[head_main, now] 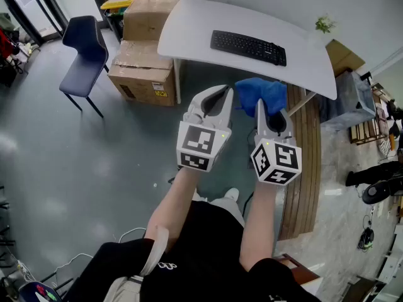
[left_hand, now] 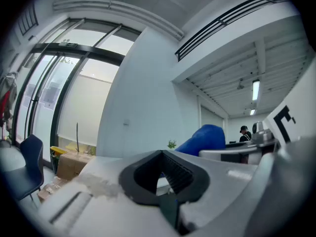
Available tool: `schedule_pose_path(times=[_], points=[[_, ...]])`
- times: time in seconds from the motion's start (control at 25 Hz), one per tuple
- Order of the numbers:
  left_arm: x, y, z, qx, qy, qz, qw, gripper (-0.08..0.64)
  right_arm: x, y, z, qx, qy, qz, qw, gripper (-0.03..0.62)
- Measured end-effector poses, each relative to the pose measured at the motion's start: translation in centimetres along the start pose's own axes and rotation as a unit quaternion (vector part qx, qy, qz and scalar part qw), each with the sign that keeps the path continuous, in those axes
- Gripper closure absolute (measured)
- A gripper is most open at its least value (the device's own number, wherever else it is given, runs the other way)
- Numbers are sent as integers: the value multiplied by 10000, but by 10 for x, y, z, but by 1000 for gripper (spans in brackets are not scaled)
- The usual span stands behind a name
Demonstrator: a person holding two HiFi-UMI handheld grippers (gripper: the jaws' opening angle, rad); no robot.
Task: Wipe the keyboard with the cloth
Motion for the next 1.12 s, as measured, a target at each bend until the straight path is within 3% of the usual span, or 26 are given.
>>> schedule_pose_path(times=[0.72, 1.12], points=[[23, 6, -31, -9, 129, 60, 9999, 564, 33, 11, 7, 2, -145, 226, 9996, 509], [92, -17, -79, -7, 406, -47, 9992, 563, 122, -3, 35, 126, 33, 281, 9995, 509]])
Point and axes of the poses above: the fingertips, and each gripper's own axes: x forward along the fingers, z to its right, y out of its top, the point moved 3 cm from there along -x, backward along the fingers, and after that the axes turned 8 degrees about z, right-handed, at the moved point
